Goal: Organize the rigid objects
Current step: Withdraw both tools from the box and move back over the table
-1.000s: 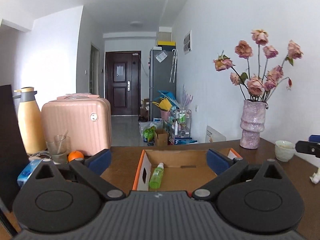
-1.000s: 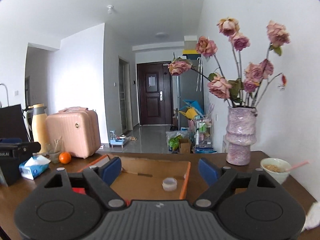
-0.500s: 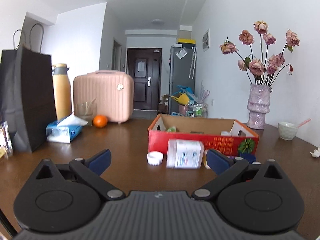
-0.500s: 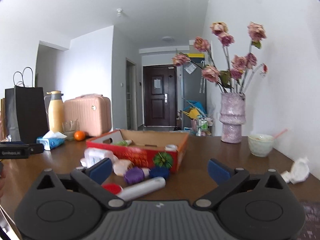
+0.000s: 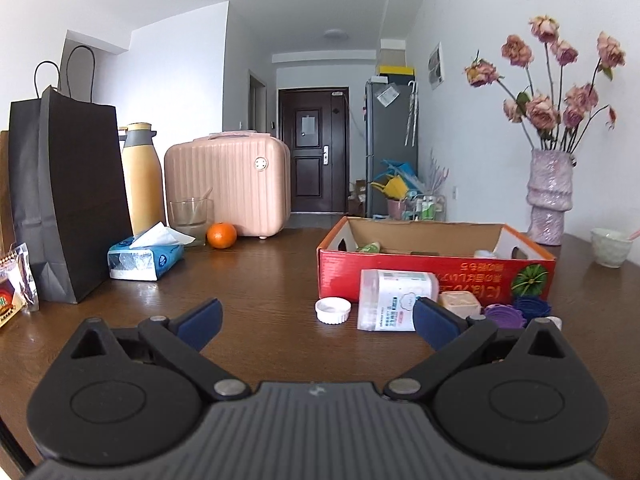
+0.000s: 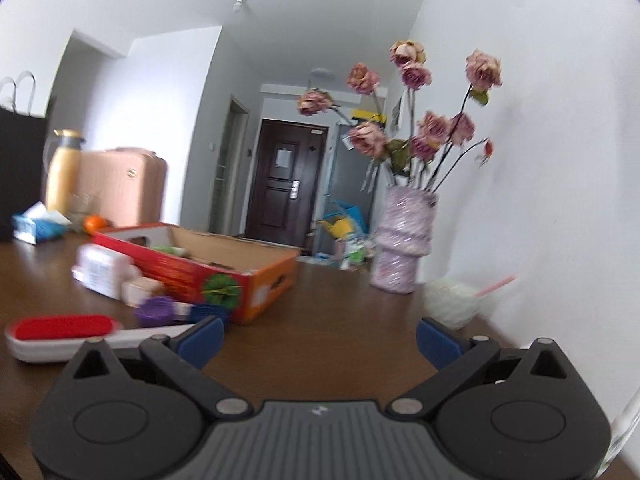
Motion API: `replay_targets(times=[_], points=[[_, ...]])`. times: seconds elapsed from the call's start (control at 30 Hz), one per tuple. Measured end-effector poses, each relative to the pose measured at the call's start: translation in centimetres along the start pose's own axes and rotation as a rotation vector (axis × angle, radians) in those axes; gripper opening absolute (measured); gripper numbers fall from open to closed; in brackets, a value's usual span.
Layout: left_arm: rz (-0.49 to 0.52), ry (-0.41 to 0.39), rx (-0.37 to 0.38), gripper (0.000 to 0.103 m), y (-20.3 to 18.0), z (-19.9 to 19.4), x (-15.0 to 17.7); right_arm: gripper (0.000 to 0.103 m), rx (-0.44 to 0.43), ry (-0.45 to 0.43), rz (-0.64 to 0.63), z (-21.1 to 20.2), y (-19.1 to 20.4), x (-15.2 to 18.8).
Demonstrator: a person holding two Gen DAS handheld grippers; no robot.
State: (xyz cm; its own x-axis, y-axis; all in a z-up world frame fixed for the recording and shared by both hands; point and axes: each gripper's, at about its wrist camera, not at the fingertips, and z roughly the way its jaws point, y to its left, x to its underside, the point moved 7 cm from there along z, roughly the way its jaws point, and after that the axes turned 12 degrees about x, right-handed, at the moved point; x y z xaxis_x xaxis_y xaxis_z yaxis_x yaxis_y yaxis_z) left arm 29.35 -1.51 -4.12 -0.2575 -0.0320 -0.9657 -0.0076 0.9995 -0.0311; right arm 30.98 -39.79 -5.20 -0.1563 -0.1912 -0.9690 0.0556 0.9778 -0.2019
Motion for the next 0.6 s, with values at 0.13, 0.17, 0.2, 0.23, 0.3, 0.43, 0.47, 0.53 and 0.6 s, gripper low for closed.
replay_targets(times=[0.13, 0.17, 0.2, 0.23, 0.3, 0.43, 0.47, 0.53, 0.6], points=[[0.015, 0.025, -0.016, 0.103, 0.0, 1.6, 0.0, 0.103, 0.063, -0.017, -0.044, 2.2, -2.2, -0.2], [0.016, 0.033, -0.017, 0.103, 0.0, 2.1, 0.0, 0.103, 0.076, -0.005, -0.045, 2.9, -2.8, -0.1], [0.019, 0.041, -0.014, 0.103, -0.2, 2.4, 0.0, 0.103, 0.085, 0.006, -0.043, 3.6, -3.5, 0.1], [0.024, 0.048, -0.013, 0.103, -0.3, 2.7, 0.1, 0.103, 0.091, 0.015, -0.038, 4.2, -4.1, 0.4], [0.04, 0.051, -0.012, 0.103, -0.6, 3.2, 0.0, 0.103, 0.103, 0.046, -0.019, 5.4, -5.2, 0.9], [0.066, 0.066, -0.014, 0.103, -1.1, 3.9, 0.2, 0.103, 0.109, 0.083, 0.027, 6.7, -6.6, 2.0], [0.067, 0.069, -0.013, 0.103, -1.2, 4.1, 0.2, 0.103, 0.11, 0.085, 0.028, 6.8, -6.7, 2.0], [0.069, 0.075, -0.007, 0.103, -1.4, 4.4, 0.3, 0.103, 0.123, 0.084, 0.016, 6.9, -7.0, 2.1], [0.077, 0.08, -0.004, 0.103, -1.7, 4.6, 0.5, 0.103, 0.138, 0.091, 0.014, 7.1, -7.5, 2.3]])
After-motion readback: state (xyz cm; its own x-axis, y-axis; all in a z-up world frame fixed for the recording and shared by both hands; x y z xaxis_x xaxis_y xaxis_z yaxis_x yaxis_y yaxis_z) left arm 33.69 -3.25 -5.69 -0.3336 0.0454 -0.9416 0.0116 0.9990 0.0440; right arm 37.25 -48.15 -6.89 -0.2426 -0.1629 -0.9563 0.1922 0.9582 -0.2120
